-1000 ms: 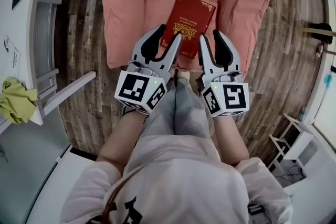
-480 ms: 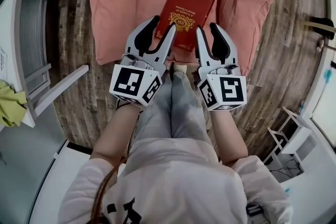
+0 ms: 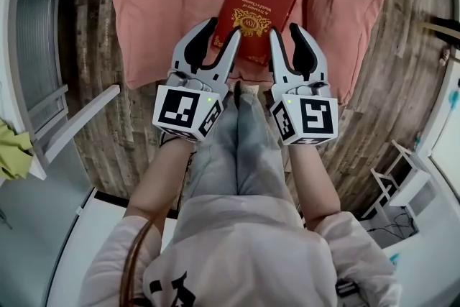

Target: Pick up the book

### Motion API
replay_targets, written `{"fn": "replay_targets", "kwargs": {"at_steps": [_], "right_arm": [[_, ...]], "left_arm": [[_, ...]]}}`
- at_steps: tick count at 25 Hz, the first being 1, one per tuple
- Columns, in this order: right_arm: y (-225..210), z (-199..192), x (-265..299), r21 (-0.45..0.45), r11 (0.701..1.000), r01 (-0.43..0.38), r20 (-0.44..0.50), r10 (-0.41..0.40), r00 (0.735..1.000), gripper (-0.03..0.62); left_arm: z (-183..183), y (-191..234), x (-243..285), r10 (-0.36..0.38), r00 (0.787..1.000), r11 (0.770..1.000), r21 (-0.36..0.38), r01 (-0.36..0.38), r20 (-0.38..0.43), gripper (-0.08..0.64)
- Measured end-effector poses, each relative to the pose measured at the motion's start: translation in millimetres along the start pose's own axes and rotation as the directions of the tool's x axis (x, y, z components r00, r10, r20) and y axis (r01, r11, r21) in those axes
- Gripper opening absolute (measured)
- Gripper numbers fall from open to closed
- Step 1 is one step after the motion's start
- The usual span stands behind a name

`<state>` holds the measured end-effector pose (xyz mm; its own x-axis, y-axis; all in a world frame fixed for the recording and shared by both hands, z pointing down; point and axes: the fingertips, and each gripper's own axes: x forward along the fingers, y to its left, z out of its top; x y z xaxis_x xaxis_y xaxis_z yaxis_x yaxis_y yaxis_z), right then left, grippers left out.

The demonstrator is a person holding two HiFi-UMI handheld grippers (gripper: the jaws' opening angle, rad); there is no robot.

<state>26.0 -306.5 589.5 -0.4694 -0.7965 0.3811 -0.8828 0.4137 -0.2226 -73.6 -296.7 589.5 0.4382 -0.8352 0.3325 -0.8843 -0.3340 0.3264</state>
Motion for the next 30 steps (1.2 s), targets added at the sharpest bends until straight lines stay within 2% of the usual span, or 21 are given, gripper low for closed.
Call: {"fn": "replay_targets", "kwargs": {"at_steps": [22, 30], "right_arm": [[-17, -76, 26, 0.015, 0.997, 0.072, -0.092, -0.071, 0.993, 0.155], [-24, -102, 34, 0.013, 0.996, 0.093, -0.121, -0.091, 0.988, 0.158]], "left_arm": [[-56, 34, 26, 0.007, 0.999, 1.0, -0.017, -0.008, -0.046, 0.153], [-86, 45, 38, -0.003, 0.995, 1.0, -0.007, 0.002, -0.096, 0.17]]}}
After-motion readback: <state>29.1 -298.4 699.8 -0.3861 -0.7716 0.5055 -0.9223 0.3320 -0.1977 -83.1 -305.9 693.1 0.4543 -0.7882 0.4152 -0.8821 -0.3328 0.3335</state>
